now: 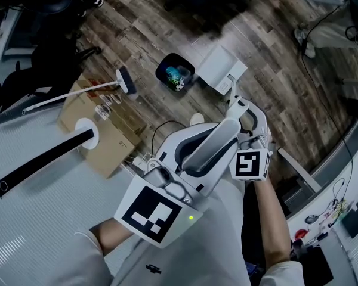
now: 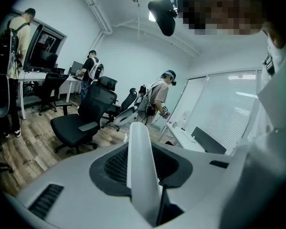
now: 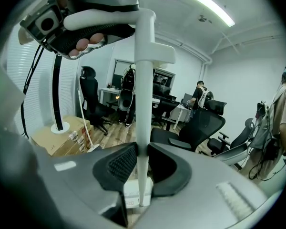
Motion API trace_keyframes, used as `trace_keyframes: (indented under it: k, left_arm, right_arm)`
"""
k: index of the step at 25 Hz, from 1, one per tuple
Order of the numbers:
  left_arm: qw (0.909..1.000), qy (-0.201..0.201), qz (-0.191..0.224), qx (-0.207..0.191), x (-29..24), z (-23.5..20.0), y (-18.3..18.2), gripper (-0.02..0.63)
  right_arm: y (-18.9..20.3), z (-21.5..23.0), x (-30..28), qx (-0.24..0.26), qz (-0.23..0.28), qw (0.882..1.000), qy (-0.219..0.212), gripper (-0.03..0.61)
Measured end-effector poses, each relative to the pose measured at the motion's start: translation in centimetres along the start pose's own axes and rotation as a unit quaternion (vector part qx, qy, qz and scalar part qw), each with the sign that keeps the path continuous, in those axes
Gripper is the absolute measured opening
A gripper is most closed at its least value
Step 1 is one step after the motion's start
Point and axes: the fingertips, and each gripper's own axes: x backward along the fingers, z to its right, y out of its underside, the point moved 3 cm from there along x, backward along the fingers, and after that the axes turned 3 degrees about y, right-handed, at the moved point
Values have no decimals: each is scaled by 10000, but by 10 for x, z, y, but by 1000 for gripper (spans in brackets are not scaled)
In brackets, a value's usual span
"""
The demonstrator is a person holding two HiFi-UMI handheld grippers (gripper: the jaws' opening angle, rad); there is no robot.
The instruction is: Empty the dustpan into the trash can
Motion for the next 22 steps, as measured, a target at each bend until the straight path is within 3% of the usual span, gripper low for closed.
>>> trace_keyframes:
  k: [8, 13, 22]
  left_arm:
    - [9999, 90, -32, -64, -10, 10, 0, 117]
    - [9999, 65, -120, 9, -16, 7, 3, 117]
    - [9994, -14, -335, 92, -42, -7, 33, 117]
  right_arm:
    - [17, 10, 11, 376, -506, 9980, -40, 86]
    - [14, 11, 8, -175, -89, 9998, 87, 86]
    - [55, 2, -8, -351, -269, 9990, -40, 87]
